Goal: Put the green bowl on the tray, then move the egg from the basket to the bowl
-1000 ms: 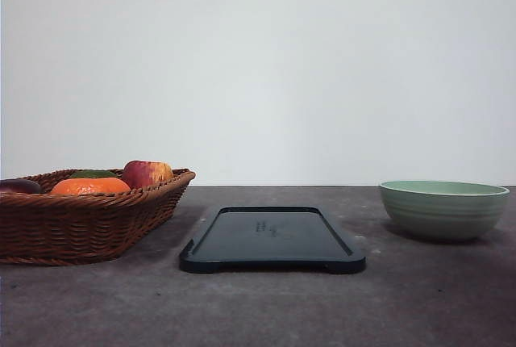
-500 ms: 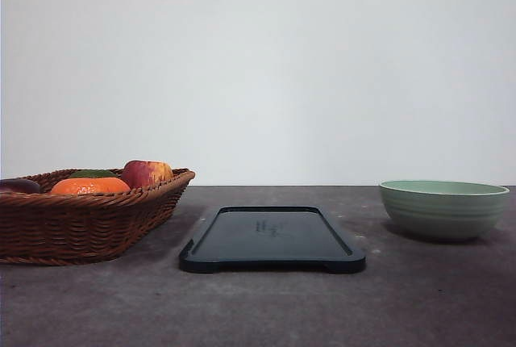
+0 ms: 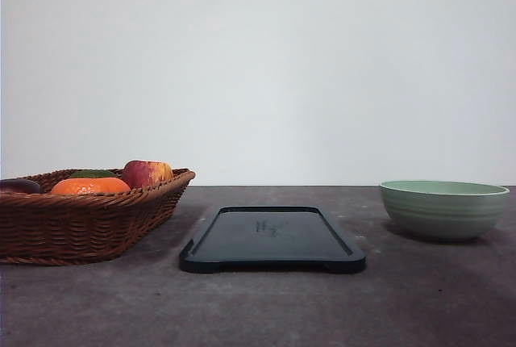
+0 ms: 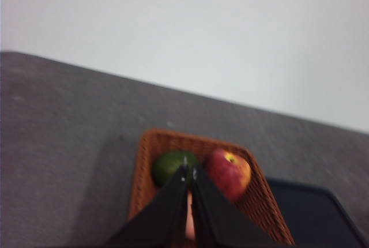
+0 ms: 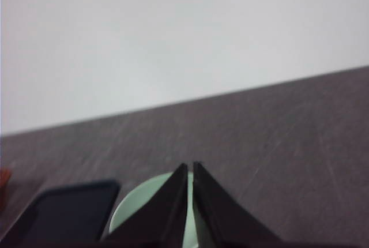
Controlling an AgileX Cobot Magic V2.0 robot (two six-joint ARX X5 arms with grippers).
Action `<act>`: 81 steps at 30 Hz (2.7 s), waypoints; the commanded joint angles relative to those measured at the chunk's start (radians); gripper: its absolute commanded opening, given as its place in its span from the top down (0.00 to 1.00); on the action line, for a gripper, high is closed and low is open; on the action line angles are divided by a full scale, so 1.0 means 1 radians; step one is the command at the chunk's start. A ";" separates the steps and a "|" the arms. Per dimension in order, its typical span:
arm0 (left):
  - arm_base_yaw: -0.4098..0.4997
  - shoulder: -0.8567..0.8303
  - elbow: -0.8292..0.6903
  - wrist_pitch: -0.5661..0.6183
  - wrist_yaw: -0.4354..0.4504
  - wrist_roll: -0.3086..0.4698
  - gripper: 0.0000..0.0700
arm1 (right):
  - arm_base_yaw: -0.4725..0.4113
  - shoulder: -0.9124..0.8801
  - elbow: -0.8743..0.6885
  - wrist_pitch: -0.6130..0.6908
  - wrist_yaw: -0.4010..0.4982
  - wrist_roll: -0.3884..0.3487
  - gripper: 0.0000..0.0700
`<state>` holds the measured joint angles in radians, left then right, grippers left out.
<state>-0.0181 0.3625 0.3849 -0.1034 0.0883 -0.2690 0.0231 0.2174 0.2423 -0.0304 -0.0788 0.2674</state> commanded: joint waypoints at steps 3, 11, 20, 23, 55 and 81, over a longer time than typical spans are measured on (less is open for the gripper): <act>-0.002 0.123 0.082 -0.017 0.074 0.055 1.00 | 0.000 0.126 0.064 -0.006 -0.057 -0.026 0.99; -0.005 0.388 0.213 -0.065 0.217 0.059 1.00 | 0.001 0.407 0.193 -0.048 -0.176 -0.079 0.99; -0.055 0.588 0.335 -0.188 0.262 0.120 1.00 | 0.031 0.719 0.371 -0.161 -0.293 -0.182 0.99; -0.086 0.632 0.360 -0.224 0.262 0.150 1.00 | 0.056 0.801 0.419 -0.184 -0.314 -0.212 0.99; -0.126 0.657 0.361 -0.217 0.262 0.163 0.50 | 0.053 1.086 0.826 -0.690 -0.092 -0.175 0.52; -0.127 0.657 0.361 -0.218 0.262 0.144 0.50 | -0.013 1.438 0.863 -0.505 -0.074 -0.200 1.00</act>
<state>-0.1417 1.0103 0.7280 -0.3328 0.3447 -0.1230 0.0101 1.6402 1.0790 -0.5404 -0.1543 0.0750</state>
